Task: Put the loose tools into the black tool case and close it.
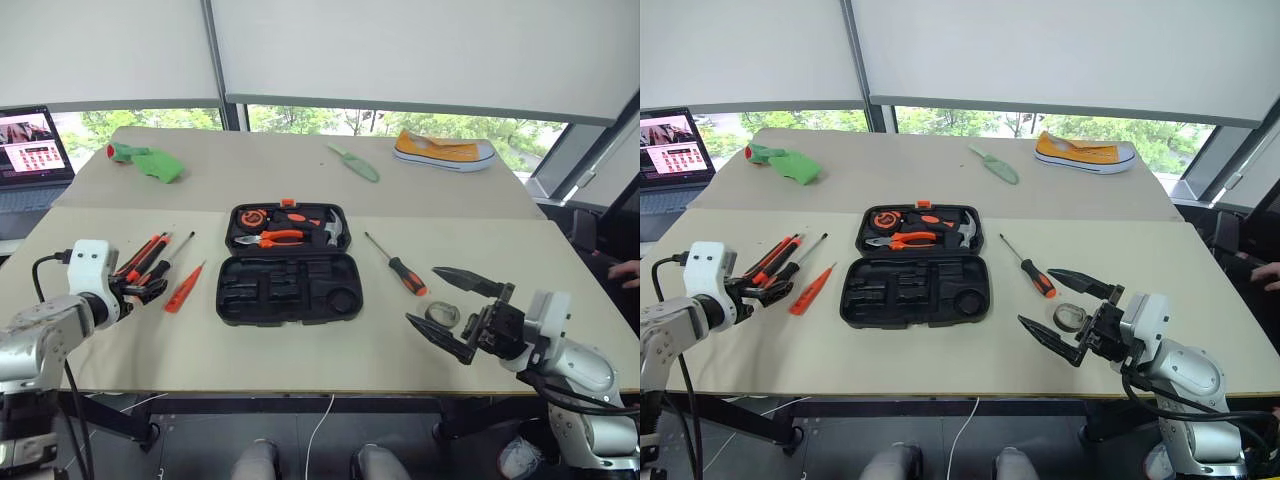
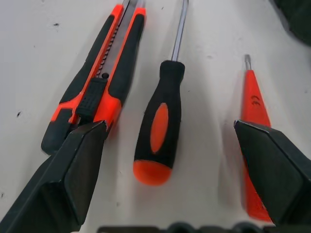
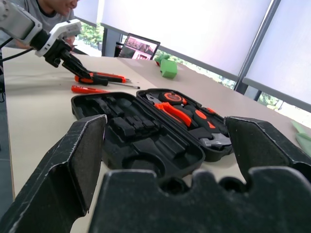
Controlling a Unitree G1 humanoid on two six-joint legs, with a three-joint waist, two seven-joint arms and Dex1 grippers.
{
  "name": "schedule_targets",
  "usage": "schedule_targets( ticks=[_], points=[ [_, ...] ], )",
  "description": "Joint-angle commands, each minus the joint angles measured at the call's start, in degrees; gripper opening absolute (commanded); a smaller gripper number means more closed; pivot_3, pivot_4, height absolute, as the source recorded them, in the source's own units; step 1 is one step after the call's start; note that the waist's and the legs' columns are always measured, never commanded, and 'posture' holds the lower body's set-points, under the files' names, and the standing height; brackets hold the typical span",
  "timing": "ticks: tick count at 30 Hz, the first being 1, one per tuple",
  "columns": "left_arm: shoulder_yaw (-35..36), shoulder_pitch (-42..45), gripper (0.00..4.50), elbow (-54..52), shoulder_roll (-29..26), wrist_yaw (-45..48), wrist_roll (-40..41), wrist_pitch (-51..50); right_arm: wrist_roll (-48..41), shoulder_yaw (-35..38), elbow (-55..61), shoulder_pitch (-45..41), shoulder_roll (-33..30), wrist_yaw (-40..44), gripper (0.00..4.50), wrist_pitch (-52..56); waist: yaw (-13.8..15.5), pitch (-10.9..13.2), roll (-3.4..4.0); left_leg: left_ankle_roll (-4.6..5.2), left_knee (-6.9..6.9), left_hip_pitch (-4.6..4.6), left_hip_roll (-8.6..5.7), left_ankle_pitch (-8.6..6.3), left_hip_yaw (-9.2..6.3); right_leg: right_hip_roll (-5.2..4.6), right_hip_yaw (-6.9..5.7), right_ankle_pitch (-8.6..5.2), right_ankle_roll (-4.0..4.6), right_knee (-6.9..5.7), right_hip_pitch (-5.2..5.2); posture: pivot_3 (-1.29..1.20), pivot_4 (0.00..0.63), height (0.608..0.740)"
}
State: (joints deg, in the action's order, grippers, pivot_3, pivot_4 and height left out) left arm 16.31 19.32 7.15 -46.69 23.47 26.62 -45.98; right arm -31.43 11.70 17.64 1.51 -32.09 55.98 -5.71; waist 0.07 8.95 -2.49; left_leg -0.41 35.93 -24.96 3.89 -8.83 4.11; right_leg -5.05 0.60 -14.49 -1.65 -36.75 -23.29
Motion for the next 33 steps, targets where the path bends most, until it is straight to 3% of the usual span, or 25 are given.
schedule_targets(
  ticks=[1,2,20,23,26,33],
  points=[
    [-0.5,2.7,3.1,1.6,1.0,0.7,-2.1,3.1,0.4,1.0,2.2,1.1,0.3,-0.8,4.5,-1.6,0.1,0.0,0.0,0.0,0.0,0.0,0.0,0.0,0.0,0.0,0.0,0.0,0.0,0.0,0.0,0.0,0.15,0.74],
    [-0.7,2.9,2.77,1.9,1.5,1.0,-2.3,3.6,0.5,1.0,2.4,1.5,0.4,-0.9,4.5,-1.6,0.1,0.0,0.0,0.0,0.01,0.0,-0.02,0.0,0.0,-0.02,0.0,0.0,0.0,0.0,0.0,0.0,0.15,0.74],
    [-3.2,8.1,2.77,9.9,6.5,1.9,-7.0,2.3,0.0,0.9,2.8,2.4,-0.5,-0.6,4.5,-0.5,0.7,0.0,0.0,0.0,0.1,0.0,-0.06,0.0,-0.01,-0.05,0.0,-0.01,-0.06,-0.03,0.07,0.0,0.15,0.74],
    [-1.1,8.1,2.13,9.9,6.8,2.4,-6.3,4.1,-3.1,1.0,4.2,1.0,-0.3,0.0,4.5,0.7,0.7,0.0,0.0,0.0,0.1,0.0,-0.06,0.0,-0.01,-0.05,0.0,-0.01,-0.07,-0.03,0.08,0.0,0.15,0.74],
    [1.3,7.4,1.04,8.9,6.6,4.1,-5.1,6.4,-4.3,0.3,6.3,0.2,-0.9,0.7,4.5,1.7,0.6,0.0,-0.01,0.0,0.1,0.0,-0.05,0.0,-0.02,-0.04,-0.01,-0.01,-0.07,-0.03,0.08,0.0,0.15,0.74],
    [4.4,4.8,0.9,7.0,3.7,14.0,-4.5,20.1,-3.7,1.0,5.7,-2.8,-0.6,-1.2,4.5,2.2,0.4,0.0,-0.02,0.01,0.08,-0.02,-0.04,0.01,-0.03,-0.04,-0.01,-0.01,-0.05,-0.03,0.03,0.0,0.15,0.74]
  ],
)
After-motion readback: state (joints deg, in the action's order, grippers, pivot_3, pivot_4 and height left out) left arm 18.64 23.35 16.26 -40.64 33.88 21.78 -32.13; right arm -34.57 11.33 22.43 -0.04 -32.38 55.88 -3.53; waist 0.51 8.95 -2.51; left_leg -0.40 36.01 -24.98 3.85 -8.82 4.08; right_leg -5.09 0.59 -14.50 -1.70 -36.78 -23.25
